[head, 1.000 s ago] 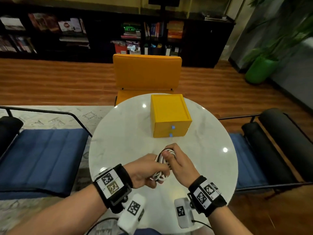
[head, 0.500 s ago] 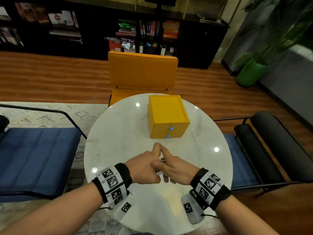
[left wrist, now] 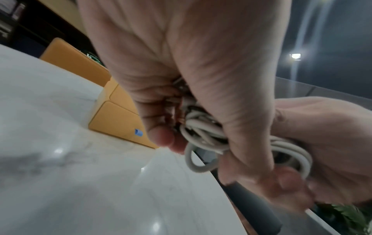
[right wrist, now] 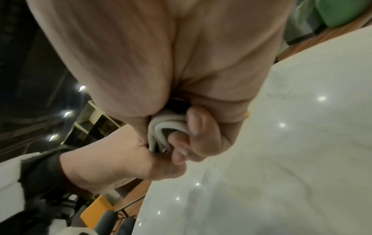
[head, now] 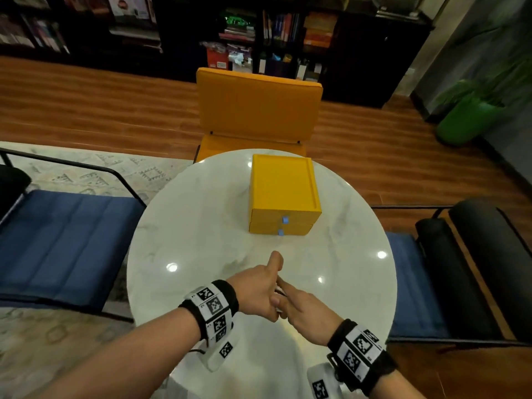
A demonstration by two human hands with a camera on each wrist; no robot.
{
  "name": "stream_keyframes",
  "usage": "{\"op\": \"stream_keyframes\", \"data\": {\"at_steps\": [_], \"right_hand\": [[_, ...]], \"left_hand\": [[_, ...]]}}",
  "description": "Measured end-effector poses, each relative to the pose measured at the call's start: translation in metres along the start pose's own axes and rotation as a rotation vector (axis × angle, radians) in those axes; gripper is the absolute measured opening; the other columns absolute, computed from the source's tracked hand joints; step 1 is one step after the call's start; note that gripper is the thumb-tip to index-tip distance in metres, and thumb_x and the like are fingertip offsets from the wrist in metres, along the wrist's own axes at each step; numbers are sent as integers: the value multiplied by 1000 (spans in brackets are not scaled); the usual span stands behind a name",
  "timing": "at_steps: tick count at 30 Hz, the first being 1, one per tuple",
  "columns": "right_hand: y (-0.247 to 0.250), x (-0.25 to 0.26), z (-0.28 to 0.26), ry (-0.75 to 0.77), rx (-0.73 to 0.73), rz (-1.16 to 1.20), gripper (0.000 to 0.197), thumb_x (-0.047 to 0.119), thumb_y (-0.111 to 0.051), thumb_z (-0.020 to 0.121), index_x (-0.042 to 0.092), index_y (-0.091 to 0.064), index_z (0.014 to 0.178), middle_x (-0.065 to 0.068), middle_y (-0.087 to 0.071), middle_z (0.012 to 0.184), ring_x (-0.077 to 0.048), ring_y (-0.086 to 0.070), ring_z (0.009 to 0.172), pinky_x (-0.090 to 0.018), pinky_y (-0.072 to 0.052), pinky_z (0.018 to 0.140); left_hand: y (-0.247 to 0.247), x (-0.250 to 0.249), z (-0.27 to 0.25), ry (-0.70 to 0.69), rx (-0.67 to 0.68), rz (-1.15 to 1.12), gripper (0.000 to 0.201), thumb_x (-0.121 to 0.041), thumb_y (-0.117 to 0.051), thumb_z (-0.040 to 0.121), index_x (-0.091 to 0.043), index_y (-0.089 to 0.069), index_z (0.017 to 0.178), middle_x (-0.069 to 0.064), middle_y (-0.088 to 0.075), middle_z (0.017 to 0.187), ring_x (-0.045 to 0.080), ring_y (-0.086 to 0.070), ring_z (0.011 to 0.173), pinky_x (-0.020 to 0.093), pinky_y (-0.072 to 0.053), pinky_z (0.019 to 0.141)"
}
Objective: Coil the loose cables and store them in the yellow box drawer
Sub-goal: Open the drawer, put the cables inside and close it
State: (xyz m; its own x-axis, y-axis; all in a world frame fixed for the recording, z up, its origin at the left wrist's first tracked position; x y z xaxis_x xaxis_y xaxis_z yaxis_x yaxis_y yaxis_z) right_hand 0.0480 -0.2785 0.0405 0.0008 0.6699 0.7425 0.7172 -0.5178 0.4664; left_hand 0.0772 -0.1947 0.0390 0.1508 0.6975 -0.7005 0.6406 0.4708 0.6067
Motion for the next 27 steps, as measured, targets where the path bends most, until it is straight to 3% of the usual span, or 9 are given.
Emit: {"op": "stream_keyframes", "data": {"at_steps": [3,5,9,11,13,16,20,24,27], "right_hand": [[21,-26,-11,-11,-40,166,45,42,-41,104,41,-34,148,22,-61,79,7,-54,59,-7,-39,55],[33,-57,-22,-75,-72,332,43,45,-47,101,42,-42,144,15,-57,70,-1,-45,53,-16,-36,48],[50,-122,-48,-241,-173,429,43,45,-51,99,44,-47,142,7,-60,74,-9,-46,57,-26,-38,52],[56,-140,-60,-264,-225,359,46,43,-51,100,41,-43,145,16,-69,97,-3,-60,73,-21,-46,72],[63,-143,-72,-275,-257,232,49,40,-50,101,37,-38,148,24,-58,128,1,-56,112,-9,-33,97],[75,-134,-72,-267,-194,26,54,38,-46,103,40,-22,152,19,-47,142,2,-42,129,5,-25,90],[93,-102,-39,-101,-32,-440,62,51,-28,102,44,15,146,1,-51,119,-17,-56,98,-23,-40,74],[125,-57,33,196,-163,-726,63,40,-34,105,23,-3,157,-9,-54,108,-26,-53,82,-31,-33,64],[124,-39,94,301,-122,-746,62,34,-37,106,18,-8,158,-15,-54,110,-34,-54,89,-37,-34,67]], "left_hand": [[-7,4,24,43,100,-196,81,-33,-92,62,-21,-27,109,11,-63,97,16,-60,68,30,-51,55],[-1,20,40,122,98,-385,72,-45,-88,70,-15,-39,114,8,-65,116,19,-68,91,34,-56,75],[19,77,79,493,-292,-755,44,-49,-56,98,-7,-60,109,14,-72,108,22,-64,79,34,-51,69],[6,95,103,675,-329,-963,46,-50,-52,99,-7,-59,110,14,-70,101,25,-60,70,32,-48,60],[-9,102,128,753,-321,-1192,40,-47,-53,98,-9,-57,110,11,-68,95,25,-59,66,30,-44,56],[-9,109,151,740,-443,-1286,17,-28,-55,100,-12,-58,102,5,-65,81,22,-57,61,28,-39,54],[-19,109,143,751,-517,-1242,11,-24,-58,98,-17,-63,91,2,-63,77,18,-53,60,26,-38,54],[-40,108,116,746,-558,-1158,11,-18,-63,95,-12,-70,99,6,-68,83,19,-54,64,26,-43,55],[-53,107,99,736,-556,-1138,13,-8,-63,89,-12,-73,96,7,-70,86,20,-56,68,26,-43,58]]}}
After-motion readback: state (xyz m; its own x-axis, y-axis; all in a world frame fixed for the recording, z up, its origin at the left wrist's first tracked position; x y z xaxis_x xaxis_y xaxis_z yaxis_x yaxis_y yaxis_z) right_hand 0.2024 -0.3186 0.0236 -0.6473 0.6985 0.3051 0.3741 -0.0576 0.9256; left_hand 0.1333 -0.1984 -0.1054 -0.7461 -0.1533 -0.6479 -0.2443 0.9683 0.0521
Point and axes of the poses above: each hand's wrist, its own z-axis towards the middle knuckle, its own y-axis out of the back of the hand, x = y × z, the point moved 8 cm from there along z, towards the middle knuckle
